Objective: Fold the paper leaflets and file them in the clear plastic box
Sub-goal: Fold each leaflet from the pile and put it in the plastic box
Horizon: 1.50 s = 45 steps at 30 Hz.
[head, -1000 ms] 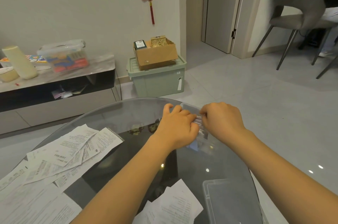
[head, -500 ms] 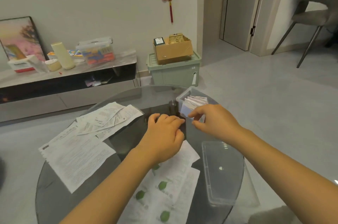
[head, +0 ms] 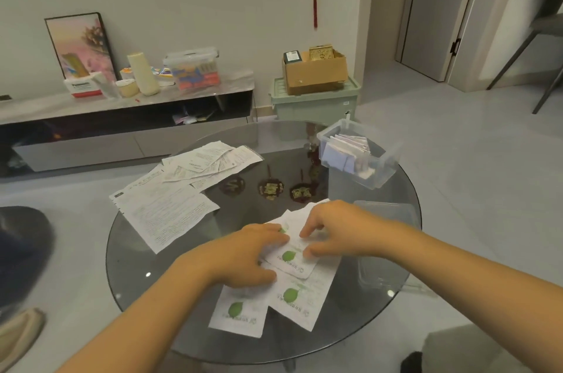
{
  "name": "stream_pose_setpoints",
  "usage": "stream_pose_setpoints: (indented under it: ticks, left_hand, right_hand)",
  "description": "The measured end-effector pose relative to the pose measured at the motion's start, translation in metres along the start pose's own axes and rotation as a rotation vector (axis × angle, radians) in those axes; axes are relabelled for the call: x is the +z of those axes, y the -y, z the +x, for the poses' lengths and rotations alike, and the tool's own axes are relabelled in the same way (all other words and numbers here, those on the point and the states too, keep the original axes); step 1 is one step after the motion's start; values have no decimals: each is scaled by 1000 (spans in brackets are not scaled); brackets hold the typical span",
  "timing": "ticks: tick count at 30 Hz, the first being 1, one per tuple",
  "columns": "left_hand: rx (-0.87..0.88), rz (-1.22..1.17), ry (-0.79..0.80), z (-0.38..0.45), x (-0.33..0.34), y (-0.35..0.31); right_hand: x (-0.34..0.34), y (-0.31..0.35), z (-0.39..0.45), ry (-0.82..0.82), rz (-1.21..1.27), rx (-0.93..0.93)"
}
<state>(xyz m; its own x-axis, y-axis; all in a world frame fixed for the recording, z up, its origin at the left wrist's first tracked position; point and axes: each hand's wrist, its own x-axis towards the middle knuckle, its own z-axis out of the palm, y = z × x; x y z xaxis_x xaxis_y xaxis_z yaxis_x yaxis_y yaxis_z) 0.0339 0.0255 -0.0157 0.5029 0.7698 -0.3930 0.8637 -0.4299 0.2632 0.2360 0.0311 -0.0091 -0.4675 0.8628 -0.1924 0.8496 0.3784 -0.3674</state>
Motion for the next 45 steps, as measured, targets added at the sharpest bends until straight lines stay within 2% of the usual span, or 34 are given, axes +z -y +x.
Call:
stream_pose_setpoints:
  ticks: [7, 13, 18, 21, 28, 33, 36, 39, 41, 43, 45]
  left_hand:
    - [54, -2, -187, -1, 15, 9]
    - [81, -28, -308, -2, 27, 18]
    - [133, -158, -354, 1, 28, 18]
    - [82, -344, -431, 6, 26, 14]
    - [-52, -482, -553, 22, 31, 8]
    - [-99, -417, -582, 30, 37, 7]
    - [-61, -371, -628, 31, 37, 11]
    - [42, -201, -648, 32, 34, 16]
    - [96, -80, -608, 31, 32, 17]
    - [129, 1, -538, 30, 31, 17]
    - [140, 43, -489, 30, 30, 18]
  right_hand:
    - [21, 5, 5, 75, -152, -93]
    - [21, 8, 8, 52, -105, -114]
    - [8, 9, 11, -14, 24, -86]
    - [3, 9, 15, -60, 102, -54]
    - [8, 6, 35, -194, 196, 63]
    - [16, 1, 42, -94, 182, 122]
    - [21, -1, 43, -128, 150, 117]
    - [18, -2, 39, -214, -28, 68]
    - [13, -4, 35, -260, -172, -13]
    - [10, -5, 31, -204, -261, -69]
    - [11, -7, 28, -122, -249, -61]
